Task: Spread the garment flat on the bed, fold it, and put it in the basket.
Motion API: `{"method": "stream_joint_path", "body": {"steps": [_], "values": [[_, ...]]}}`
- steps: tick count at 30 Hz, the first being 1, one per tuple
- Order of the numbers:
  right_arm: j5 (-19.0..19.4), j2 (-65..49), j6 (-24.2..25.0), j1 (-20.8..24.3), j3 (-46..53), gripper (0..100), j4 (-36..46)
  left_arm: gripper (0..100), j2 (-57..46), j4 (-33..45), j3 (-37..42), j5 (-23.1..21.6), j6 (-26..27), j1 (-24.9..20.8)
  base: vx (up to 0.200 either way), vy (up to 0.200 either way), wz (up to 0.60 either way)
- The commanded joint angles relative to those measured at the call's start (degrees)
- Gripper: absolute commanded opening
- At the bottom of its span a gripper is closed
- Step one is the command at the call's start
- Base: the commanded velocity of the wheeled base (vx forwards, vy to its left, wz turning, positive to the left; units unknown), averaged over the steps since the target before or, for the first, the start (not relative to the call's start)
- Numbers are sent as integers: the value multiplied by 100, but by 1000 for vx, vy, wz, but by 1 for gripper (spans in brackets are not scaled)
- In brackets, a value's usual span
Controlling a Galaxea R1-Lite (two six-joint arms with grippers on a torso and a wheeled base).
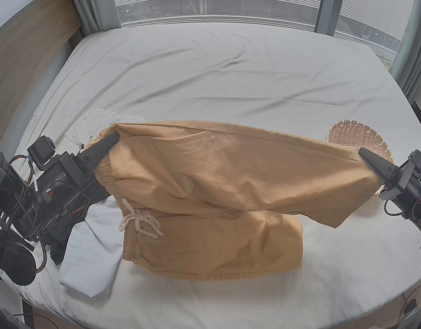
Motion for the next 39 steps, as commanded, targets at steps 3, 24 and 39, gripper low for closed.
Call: {"method": "stream_joint_path", "body": {"steps": [3, 24, 39], "values": [[0, 86, -110, 15, -23, 0, -1, 0, -15, -4, -13, 6, -7, 114, 0, 0, 0], [-9, 842, -400, -73, -876, 0, -1, 0, 38, 14, -365, 50, -403, 123, 0, 0, 0], [-17, 2134, -558, -302, -2185, 0, -1, 0, 1260, 14, -1358, 665, -456, 140, 0, 0, 0]]}}
